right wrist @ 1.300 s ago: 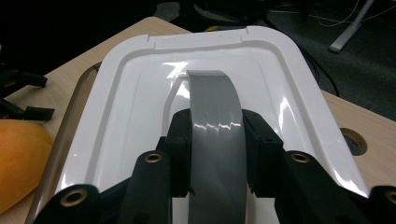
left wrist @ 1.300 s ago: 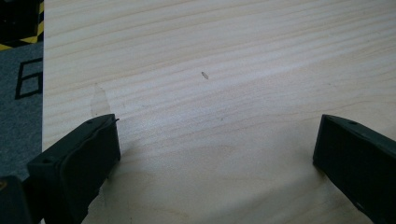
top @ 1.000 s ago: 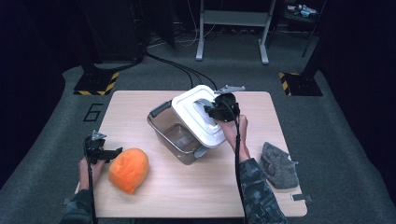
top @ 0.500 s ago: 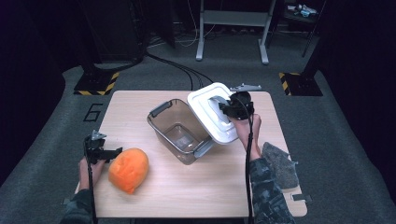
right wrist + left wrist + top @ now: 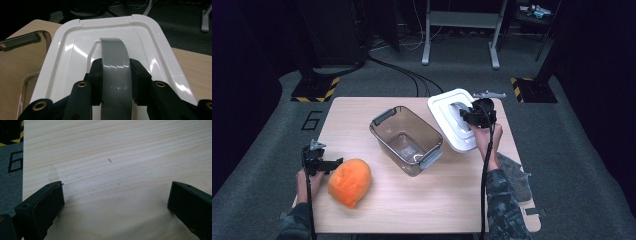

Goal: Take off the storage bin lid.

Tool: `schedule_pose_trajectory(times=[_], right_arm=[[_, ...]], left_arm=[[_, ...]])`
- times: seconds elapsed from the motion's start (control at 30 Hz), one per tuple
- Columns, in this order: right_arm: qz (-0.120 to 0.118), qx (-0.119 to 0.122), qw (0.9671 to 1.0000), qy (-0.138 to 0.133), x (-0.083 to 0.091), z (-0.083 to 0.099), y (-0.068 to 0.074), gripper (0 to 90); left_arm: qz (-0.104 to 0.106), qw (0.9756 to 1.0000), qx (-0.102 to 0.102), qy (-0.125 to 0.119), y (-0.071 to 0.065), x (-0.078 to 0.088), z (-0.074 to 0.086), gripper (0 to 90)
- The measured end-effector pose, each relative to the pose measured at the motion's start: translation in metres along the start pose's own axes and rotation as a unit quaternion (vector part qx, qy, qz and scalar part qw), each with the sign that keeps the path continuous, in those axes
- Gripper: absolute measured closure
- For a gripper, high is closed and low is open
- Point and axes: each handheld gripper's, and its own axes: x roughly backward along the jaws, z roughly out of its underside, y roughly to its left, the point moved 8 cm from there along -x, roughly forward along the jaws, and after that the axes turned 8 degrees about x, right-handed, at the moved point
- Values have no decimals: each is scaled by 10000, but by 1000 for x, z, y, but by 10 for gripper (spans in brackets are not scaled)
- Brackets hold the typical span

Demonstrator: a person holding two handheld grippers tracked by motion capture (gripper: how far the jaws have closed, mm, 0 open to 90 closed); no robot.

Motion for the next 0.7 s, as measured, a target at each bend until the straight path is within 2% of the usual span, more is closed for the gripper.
schedule_pose_trajectory(times=[0.2,0.7], right_arm=[[131,-58,9999,58,-3,7,-12,663],[490,-428,9977,185,-16,31,-37,663]], left_arm=[[-7,10000,1,-6,0,0,0,2],[-40,10000,-23,-8,0,0,0,2]])
